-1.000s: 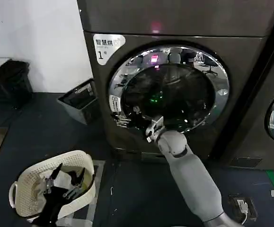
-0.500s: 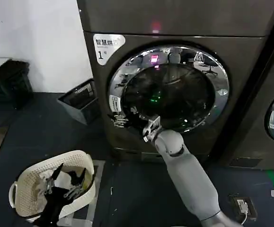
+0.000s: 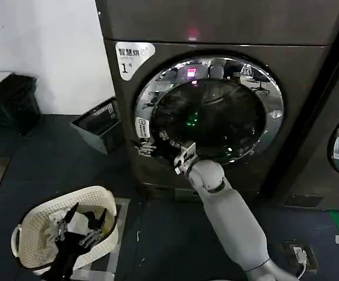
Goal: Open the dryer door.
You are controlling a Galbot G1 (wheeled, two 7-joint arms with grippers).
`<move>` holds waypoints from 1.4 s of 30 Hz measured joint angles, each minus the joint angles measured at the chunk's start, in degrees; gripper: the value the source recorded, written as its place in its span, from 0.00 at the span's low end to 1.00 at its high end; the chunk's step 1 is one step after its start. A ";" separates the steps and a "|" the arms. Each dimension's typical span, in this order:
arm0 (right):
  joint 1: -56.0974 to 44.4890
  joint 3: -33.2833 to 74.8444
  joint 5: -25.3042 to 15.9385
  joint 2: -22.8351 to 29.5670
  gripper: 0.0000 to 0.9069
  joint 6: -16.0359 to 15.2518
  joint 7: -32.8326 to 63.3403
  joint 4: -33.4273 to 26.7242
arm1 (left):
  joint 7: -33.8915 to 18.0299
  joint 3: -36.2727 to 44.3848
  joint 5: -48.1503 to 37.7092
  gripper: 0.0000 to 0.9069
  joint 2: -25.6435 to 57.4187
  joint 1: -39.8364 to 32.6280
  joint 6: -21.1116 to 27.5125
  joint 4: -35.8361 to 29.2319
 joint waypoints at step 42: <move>-1.67 4.15 2.95 -3.50 1.00 -1.70 -26.48 1.47 | 0.79 -1.35 0.66 1.00 0.83 -0.98 4.91 -0.27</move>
